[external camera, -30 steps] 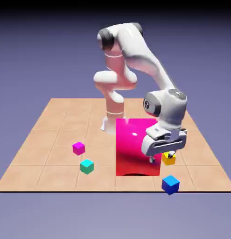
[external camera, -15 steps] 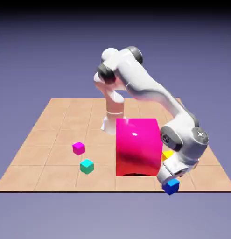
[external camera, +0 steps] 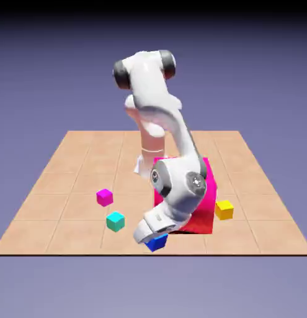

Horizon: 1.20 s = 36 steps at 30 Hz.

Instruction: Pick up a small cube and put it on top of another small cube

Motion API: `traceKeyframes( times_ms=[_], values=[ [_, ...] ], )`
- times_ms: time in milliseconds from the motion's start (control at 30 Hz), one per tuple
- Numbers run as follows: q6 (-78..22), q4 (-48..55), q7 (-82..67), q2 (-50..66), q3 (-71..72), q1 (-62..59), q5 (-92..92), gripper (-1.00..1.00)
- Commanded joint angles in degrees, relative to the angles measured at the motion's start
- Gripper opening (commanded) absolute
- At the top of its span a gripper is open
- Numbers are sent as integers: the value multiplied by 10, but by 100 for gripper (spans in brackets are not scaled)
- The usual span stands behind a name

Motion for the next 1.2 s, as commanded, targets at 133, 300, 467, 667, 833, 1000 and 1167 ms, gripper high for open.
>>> traceKeyframes(
  times_ms=[133, 300, 467, 667, 833, 1000, 1167],
  values=[
    [26, -94, -17, -77, -104, 7, 18, -100],
    [52, -185, -27, -154, -208, 26, 47, -100],
    [76, -273, -24, -233, -312, 61, 90, -100],
    [105, -379, -21, -328, -436, 104, 141, -100],
    [134, -429, -67, -403, -531, 170, 176, -100],
    [229, -447, -95, -320, -518, 153, 212, -100],
    [285, -458, -111, -272, -510, 143, 232, 100]
  ],
)
